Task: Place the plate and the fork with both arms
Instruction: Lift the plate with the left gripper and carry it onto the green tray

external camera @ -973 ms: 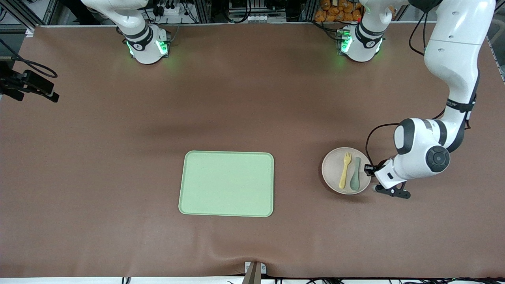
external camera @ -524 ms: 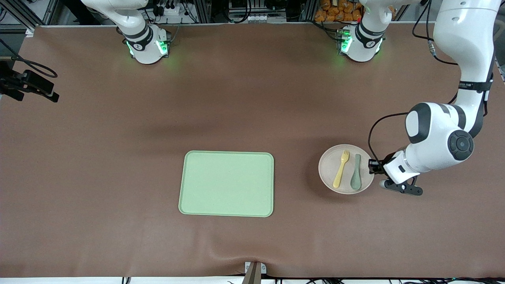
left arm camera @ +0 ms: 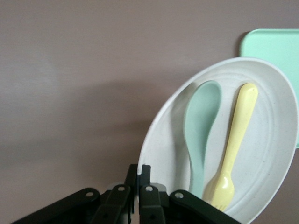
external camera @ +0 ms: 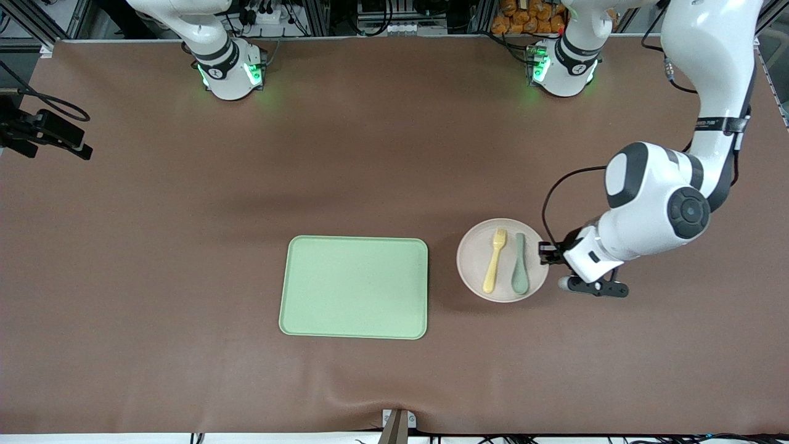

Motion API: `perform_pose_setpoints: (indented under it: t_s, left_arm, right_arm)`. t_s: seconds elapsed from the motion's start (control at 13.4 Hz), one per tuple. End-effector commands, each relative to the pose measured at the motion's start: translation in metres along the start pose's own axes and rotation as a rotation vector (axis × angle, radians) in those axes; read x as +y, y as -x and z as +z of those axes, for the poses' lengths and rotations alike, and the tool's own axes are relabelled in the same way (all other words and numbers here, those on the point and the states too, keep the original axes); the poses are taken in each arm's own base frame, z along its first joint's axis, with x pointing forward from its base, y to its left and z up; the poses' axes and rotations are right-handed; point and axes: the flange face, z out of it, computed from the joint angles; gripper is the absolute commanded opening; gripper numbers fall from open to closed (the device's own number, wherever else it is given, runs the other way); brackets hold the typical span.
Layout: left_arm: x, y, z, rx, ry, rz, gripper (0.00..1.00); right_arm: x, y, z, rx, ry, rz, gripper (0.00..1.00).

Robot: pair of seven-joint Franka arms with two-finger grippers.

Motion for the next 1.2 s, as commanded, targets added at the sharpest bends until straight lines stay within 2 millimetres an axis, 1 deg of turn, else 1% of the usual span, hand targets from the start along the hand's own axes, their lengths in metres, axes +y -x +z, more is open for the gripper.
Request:
perform_pose_setpoints:
  t_s: [0.0,0.15,0.3,0.37,0.45,0.67,0.75,0.82,0.97,1.12]
  left_arm:
    - [0.056,-0.007,0.008,-0.012,0.035,-0.066,0.0]
    - [0.095,-0.003,0.026,-0.031,0.041,-0.105,0.0]
    - [0.138,-0.005,0.045,-0.037,0.062,-0.136,0.0]
    - [0.156,-0.003,0.057,-0.044,0.067,-0.143,0.0]
    - [0.169,-0.001,0.068,-0.041,0.072,-0.142,0.0]
    - [0.201,0.002,0.097,0.023,0.12,-0.144,0.0]
    - [0.209,0.004,0.109,0.04,0.134,-0.137,0.0]
    - [0.214,0.002,0.121,0.055,0.15,-0.136,0.0]
    - [0.225,0.004,0.15,0.074,0.167,-0.129,0.0]
    - [0.23,0.008,0.167,0.083,0.174,-0.124,0.0]
  right_arm:
    - [-0.001,0.001,-0.001,-0.005,-0.011,0.007,1.0]
    - [-0.001,0.001,-0.002,-0.002,-0.012,0.007,1.0]
    - [-0.001,0.001,-0.001,-0.005,-0.011,0.007,1.0]
    - [-0.001,0.001,-0.001,-0.004,-0.011,0.007,1.0]
    - [-0.001,0.001,-0.001,-0.005,-0.011,0.007,1.0]
    - [0.0,-0.001,0.002,-0.013,-0.011,0.009,1.0]
    - [0.0,0.0,0.002,-0.013,-0.011,0.009,1.0]
    - [0.0,0.0,0.002,-0.013,-0.011,0.009,1.0]
    - [0.0,-0.001,0.002,-0.013,-0.011,0.009,1.0]
    - [-0.002,-0.002,0.001,-0.005,-0.01,0.004,1.0]
